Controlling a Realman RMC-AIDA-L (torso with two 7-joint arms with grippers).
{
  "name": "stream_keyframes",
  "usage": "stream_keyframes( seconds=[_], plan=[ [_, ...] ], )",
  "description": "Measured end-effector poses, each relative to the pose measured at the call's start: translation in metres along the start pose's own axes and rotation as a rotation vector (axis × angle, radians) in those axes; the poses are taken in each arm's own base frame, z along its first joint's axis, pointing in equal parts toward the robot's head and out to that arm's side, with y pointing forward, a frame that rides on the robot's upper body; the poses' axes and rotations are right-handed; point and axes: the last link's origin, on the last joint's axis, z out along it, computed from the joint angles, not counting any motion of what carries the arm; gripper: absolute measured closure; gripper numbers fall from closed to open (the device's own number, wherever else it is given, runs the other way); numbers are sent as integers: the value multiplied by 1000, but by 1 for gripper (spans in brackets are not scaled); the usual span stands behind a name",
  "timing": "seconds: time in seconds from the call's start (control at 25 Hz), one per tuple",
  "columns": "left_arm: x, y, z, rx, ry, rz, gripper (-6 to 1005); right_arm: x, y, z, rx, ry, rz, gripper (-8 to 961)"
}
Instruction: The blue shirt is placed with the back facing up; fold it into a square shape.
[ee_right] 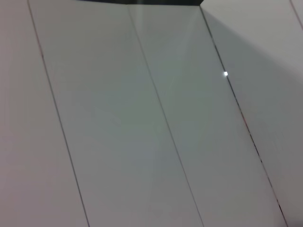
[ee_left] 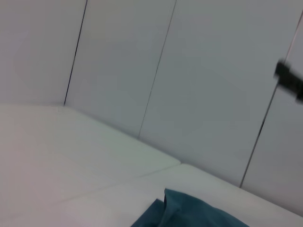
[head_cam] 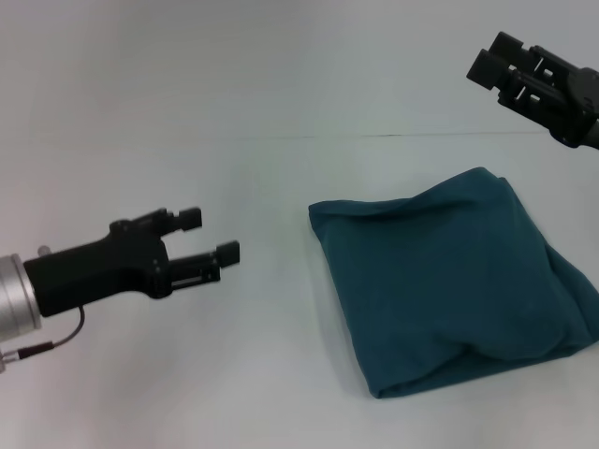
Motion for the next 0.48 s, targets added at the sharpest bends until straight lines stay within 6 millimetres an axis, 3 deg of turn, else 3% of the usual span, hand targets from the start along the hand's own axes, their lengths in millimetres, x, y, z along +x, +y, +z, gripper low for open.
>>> stream_keyframes(
  seconds=[0.16,0.28,0.48],
  plan=[
    [4,3,6,-29,-10,37,130,8,-4,3,14,10,26,174],
    [4,7,14,-75,-91,71,131,17,-6,5,16,34,11,224],
    [4,11,32,-109,-239,137,132,29,-6,7,18,-5,-20,206]
  ],
)
